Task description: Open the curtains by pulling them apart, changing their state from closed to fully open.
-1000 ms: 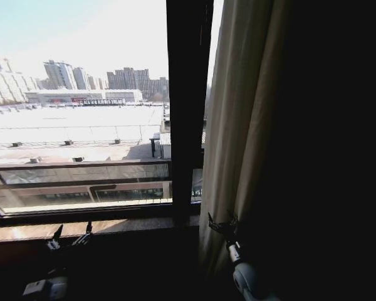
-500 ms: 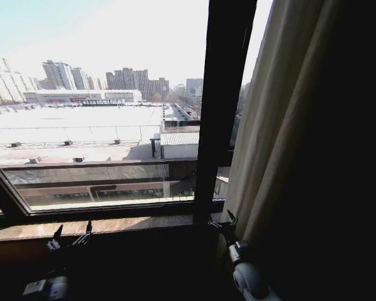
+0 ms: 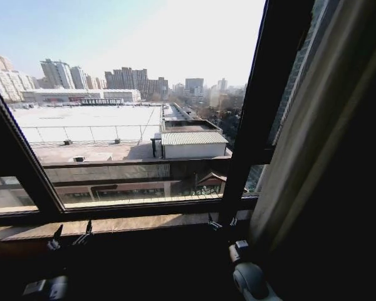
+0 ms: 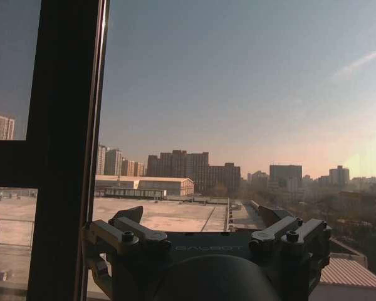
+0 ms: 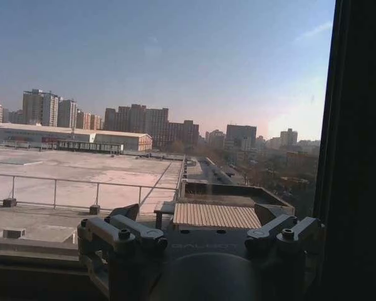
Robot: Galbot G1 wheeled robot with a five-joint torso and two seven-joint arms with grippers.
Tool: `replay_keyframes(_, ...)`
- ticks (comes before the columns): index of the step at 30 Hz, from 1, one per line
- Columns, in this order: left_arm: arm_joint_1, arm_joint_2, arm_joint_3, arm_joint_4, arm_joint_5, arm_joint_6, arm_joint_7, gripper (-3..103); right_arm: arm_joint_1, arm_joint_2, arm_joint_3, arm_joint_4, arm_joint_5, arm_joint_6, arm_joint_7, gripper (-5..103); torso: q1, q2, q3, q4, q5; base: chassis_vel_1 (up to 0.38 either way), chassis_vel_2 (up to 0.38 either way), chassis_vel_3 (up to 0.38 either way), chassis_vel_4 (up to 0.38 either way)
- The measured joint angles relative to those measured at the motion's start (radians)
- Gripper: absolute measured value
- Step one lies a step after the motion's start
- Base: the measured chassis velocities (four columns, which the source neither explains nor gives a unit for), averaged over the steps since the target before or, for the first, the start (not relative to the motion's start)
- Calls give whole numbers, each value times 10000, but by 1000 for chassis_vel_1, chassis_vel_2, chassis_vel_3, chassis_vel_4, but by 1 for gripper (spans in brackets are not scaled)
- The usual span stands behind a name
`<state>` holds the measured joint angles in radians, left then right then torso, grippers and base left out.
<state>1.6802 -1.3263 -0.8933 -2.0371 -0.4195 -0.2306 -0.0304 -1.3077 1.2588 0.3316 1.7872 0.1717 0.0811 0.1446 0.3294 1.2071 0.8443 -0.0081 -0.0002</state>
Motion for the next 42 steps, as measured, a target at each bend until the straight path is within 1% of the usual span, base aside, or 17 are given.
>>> replay_keyframes(28, 0, 0, 0, 0, 0, 0, 0, 100, 0, 0, 1, 0, 0, -1, 0, 100, 0, 0, 0, 0, 0, 377, 332, -372, -335)
replay_keyframes(31, 0, 0, -1, 0, 0, 0, -2, 100, 0, 1, 0, 0, 0, 0, 0, 100, -2, 0, -1, 2, -6, 386, 333, -391, -319)
replay_keyframes(35, 0, 0, 0, 0, 0, 0, -2, 100, 0, 0, 0, -1, 0, 0, 0, 100, -1, 0, -1, 1, 4, 391, 347, -387, -324)
replay_keyframes(42, 0, 0, 0, 0, 0, 0, -3, 100, 0, -1, 1, 0, 0, 0, 0, 100, 2, 0, 0, 0, -1, 350, 326, -345, -336)
